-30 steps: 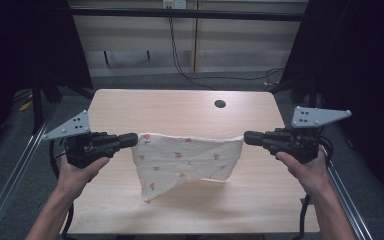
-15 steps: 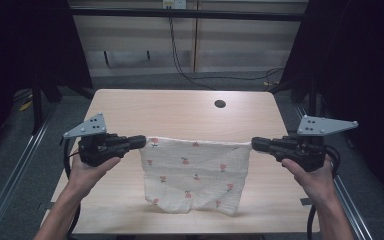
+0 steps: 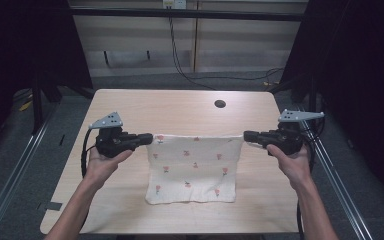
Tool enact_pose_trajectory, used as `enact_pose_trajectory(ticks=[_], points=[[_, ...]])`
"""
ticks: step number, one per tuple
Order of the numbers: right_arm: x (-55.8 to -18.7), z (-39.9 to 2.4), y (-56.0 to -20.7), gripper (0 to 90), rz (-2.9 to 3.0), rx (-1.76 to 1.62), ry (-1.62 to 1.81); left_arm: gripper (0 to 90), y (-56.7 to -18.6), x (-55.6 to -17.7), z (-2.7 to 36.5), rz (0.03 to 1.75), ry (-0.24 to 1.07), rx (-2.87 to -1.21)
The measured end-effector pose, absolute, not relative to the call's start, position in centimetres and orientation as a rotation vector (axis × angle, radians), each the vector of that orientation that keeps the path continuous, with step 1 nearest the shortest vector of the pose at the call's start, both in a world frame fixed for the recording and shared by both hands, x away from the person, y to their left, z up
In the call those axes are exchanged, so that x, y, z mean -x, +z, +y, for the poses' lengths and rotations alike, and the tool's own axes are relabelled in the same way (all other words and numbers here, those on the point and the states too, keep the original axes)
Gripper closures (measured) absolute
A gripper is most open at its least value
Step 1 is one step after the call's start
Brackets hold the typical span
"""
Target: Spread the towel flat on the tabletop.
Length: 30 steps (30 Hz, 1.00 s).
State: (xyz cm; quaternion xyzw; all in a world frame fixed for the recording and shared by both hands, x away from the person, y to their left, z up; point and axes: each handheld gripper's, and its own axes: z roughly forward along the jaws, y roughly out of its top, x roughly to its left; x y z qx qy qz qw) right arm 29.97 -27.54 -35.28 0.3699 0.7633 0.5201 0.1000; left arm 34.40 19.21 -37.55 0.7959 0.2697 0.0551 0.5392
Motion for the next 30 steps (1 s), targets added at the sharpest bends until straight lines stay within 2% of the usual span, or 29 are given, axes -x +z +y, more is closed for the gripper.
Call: enact_pose_trajectory(ticks=[7,15,20,30], points=[[-32.3,-26.2,-36.9,87.9,2.300,-1.106,1.532,87.0,-38.9,-35.4,19.9,0.694,0.127,-1.889],[-34.5,-25.1,-38.7,87.8,2.294,-1.158,1.514,86.8,-41.6,-38.2,19.8,0.787,0.119,-1.893],[-36.9,-25.0,-40.2,87.8,2.276,-1.210,1.499,86.5,-42.9,-39.8,20.4,0.856,0.070,-1.822],[-40.4,-23.9,-42.2,87.2,2.334,-1.227,1.398,86.1,-44.9,-41.8,19.3,0.893,0.113,-1.916]])
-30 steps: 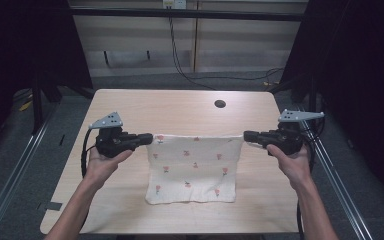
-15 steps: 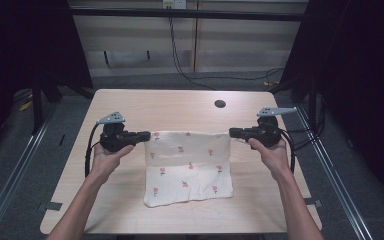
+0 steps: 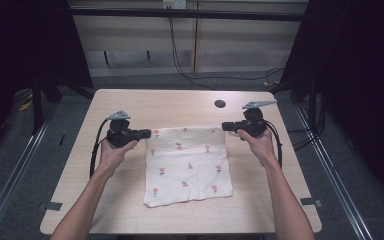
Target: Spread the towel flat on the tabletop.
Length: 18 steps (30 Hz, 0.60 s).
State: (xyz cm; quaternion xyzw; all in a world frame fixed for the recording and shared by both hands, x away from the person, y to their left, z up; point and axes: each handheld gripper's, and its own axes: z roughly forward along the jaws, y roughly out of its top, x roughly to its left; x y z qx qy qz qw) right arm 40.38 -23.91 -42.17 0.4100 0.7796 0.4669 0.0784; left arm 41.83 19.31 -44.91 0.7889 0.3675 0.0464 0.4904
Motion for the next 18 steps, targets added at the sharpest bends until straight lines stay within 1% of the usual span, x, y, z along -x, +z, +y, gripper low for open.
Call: enact_pose_trajectory(ticks=[3,8,10,12,13,15,18], points=[[-41.7,-23.4,-42.9,86.0,2.329,-1.218,1.389,85.4,-45.4,-42.5,19.1,0.896,0.111,-1.949],[-42.6,-23.0,-43.7,85.3,2.329,-1.235,1.356,84.9,-45.6,-43.0,19.2,0.921,0.117,-1.938],[-42.8,-22.7,-43.7,74.8,2.287,-1.248,1.332,81.7,-45.5,-43.1,19.4,0.922,0.108,-1.928],[-42.8,-22.7,-43.6,75.4,2.286,-1.233,1.353,80.6,-45.4,-43.1,19.6,0.929,0.114,-1.922],[-42.7,-22.7,-43.5,72.7,2.284,-1.230,1.345,80.0,-45.4,-43.1,19.7,0.936,0.114,-1.920],[-42.6,-22.7,-43.4,65.4,2.267,-1.240,1.330,74.4,-45.3,-43.1,19.8,0.942,0.109,-1.917],[-41.9,-22.6,-43.1,63.5,2.290,-1.218,1.315,71.5,-45.0,-42.3,19.6,0.907,0.104,-1.943]])
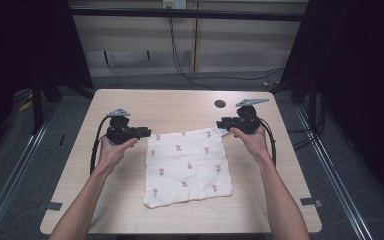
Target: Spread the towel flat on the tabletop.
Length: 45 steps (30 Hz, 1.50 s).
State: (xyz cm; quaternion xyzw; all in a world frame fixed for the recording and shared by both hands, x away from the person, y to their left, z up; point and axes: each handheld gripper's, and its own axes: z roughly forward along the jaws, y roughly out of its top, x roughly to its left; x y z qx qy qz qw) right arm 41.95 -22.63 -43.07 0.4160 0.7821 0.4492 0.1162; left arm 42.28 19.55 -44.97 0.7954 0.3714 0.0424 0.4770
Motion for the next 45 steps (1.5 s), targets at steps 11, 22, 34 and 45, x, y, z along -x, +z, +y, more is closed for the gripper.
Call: enact_pose_trajectory(ticks=[11,22,34,45], points=[[-37.4,-22.8,-46.0,66.8,2.438,-1.155,1.184,66.7,-45.7,-36.8,19.2,0.730,0.049,-2.042],[-34.1,-22.4,-50.1,59.2,2.530,-1.101,1.148,63.8,-48.8,-34.0,18.5,0.706,-0.018,-2.170],[-32.2,-22.8,-50.2,89.7,2.515,-1.071,1.085,61.9,-49.6,-33.7,17.3,0.699,0.040,-2.220],[-29.0,-23.6,-50.0,89.7,2.566,-1.080,1.099,76.6,-49.9,-32.4,16.7,0.652,0.079,-2.260]])
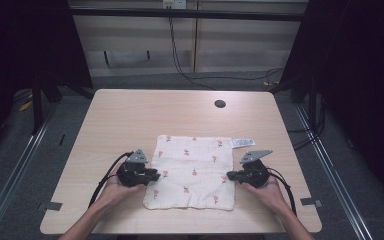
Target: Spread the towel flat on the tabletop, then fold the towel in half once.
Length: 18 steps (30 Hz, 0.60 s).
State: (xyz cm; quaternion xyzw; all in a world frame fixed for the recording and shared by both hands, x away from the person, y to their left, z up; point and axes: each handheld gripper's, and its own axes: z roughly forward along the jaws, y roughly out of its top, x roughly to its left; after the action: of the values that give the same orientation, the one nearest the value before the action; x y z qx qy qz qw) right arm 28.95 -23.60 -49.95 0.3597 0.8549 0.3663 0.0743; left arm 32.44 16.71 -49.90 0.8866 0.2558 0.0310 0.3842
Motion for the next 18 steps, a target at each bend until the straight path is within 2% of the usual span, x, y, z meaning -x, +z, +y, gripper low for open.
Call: enact_pose_trajectory(ticks=[5,10,14,18], points=[[-28.1,-23.8,-49.9,89.7,2.583,-1.071,1.101,86.5,-49.8,-31.5,17.2,0.657,0.038,-2.270],[-27.7,-23.8,-49.9,89.6,2.584,-1.066,1.111,89.0,-49.6,-30.6,17.3,0.660,0.002,-2.288],[-27.1,-23.7,-49.9,89.1,2.605,-1.078,1.134,88.2,-49.2,-29.7,17.7,0.658,-0.024,-2.257],[-27.0,-23.9,-49.7,78.1,2.577,-1.074,1.177,82.4,-48.7,-30.0,17.9,0.664,-0.050,-2.216]])
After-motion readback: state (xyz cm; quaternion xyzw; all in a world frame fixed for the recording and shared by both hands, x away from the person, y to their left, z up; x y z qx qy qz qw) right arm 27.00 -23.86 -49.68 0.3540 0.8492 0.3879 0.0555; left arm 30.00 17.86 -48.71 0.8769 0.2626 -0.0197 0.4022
